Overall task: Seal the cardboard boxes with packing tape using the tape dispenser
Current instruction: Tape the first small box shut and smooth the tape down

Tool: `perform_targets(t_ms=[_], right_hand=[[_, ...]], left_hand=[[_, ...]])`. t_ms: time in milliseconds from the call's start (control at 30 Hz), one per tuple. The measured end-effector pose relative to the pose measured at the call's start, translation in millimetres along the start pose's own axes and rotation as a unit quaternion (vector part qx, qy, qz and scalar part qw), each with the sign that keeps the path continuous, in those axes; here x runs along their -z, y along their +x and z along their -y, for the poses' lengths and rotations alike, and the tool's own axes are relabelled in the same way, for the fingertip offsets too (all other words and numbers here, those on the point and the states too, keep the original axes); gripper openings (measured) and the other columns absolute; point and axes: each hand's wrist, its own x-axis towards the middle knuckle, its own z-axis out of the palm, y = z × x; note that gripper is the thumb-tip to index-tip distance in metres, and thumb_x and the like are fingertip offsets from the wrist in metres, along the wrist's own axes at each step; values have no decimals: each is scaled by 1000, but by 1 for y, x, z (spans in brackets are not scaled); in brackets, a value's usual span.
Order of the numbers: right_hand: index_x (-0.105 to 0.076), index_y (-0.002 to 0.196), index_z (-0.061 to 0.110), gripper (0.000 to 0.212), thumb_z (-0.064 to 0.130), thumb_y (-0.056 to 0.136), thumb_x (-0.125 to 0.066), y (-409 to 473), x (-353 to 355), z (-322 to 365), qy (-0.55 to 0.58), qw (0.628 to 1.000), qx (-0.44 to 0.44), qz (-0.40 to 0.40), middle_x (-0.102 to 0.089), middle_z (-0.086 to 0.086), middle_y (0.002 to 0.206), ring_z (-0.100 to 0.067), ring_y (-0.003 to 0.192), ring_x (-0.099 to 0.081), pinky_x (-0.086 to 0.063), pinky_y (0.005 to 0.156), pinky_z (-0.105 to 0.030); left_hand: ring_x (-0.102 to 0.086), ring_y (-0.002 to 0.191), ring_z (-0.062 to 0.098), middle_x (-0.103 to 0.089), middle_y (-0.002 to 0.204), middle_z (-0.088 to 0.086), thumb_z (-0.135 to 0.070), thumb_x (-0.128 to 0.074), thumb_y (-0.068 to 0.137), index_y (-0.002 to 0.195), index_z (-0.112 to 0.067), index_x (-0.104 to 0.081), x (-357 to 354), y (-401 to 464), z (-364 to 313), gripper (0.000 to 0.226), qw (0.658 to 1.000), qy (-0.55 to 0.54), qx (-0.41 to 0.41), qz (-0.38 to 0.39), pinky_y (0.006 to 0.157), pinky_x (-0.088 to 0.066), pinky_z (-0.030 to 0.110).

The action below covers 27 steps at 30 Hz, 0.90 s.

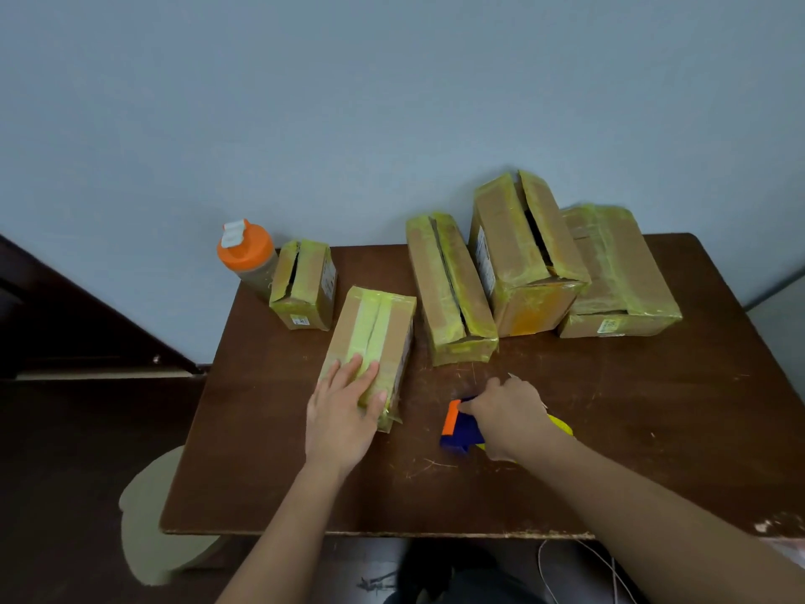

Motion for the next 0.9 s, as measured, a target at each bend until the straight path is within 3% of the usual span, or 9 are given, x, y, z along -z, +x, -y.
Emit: perform_targets(t_ms=[167, 267, 400, 500, 567, 633, 733, 800, 900], right_hand=[[-37, 144, 30, 65, 36, 86, -68, 10, -13, 4, 31, 999, -36, 20, -47, -15, 128, -35, 109, -52, -53, 86, -44], [-27, 149, 32, 77, 41, 85, -70, 12, -14, 3, 47, 997, -39, 40, -37, -16, 141, -39, 124, -42, -51, 92, -48], [-25, 151, 35, 87, 78, 79, -50, 10, -12, 0, 49, 997, -27, 55, -19, -13, 154, -40, 143, -11, -18, 109, -68], [-26, 152, 34, 81, 78, 84, -41, 6, -4, 6, 133, 990, 1, -49, -20, -10, 154, -35, 145, -10, -5, 115, -62], [-42, 147, 24, 63, 60, 95, -43, 9, 4, 17, 312, 937, 27, -152, -37, -9, 142, -27, 137, -28, -26, 113, -46], [-62, 125, 12, 47, 46, 102, -42, 14, 14, 32, 498, 853, 42, -152, -57, -8, 118, -22, 115, -50, -40, 95, -34], [-58, 79, -2, 58, 48, 101, -40, 26, 17, 54, 676, 731, 9, -91, -48, -6, 71, -22, 69, -52, -46, 75, -42], [-63, 93, -7, 60, 51, 97, -49, 34, 11, 64, 741, 666, -30, -82, -55, -10, 78, -33, 82, -64, -53, 91, -51], [-66, 90, 1, 39, 40, 94, -61, 37, 9, 72, 775, 620, -50, -110, -64, -11, 83, -25, 86, -65, -52, 92, -51]], left_hand=[[-30, 125, 16, -39, 141, -15, -50, -37, 99, 137, -43, -48, 11, -1, -12, 40, 999, 27, 41, -9, 102, -28, 42], [-33, 105, 14, -44, 121, -11, -36, -48, 98, 132, -38, -56, 16, -3, -6, 35, 999, -7, 40, -28, 93, -32, 37], [-37, 112, 20, -44, 121, 0, -20, -59, 93, 133, -25, -56, 18, -6, 7, 40, 987, -84, 91, -101, 99, -33, 39], [-36, 123, 25, -36, 128, 6, -20, -59, 94, 136, -18, -50, 19, -10, 12, 43, 963, -187, 154, -118, 103, -34, 37], [-42, 122, 25, -34, 132, 7, -22, -57, 95, 139, -15, -46, 17, -12, 16, 46, 935, -264, 204, -121, 105, -37, 37], [-50, 118, 25, -40, 133, 7, -26, -57, 95, 140, -13, -44, 13, -14, 19, 48, 908, -315, 243, -129, 103, -42, 40], [-55, 113, 20, -52, 121, -2, -25, -59, 95, 139, -9, -45, 11, -18, 18, 49, 874, -376, 274, -141, 97, -47, 37], [-59, 102, 18, -60, 111, -2, -20, -60, 95, 129, -6, -55, 11, -21, 17, 37, 870, -385, 271, -147, 90, -49, 34], [-64, 91, 16, -64, 93, -3, -17, -62, 93, 115, -6, -64, 9, -25, 19, 25, 869, -389, 262, -157, 79, -48, 28]])
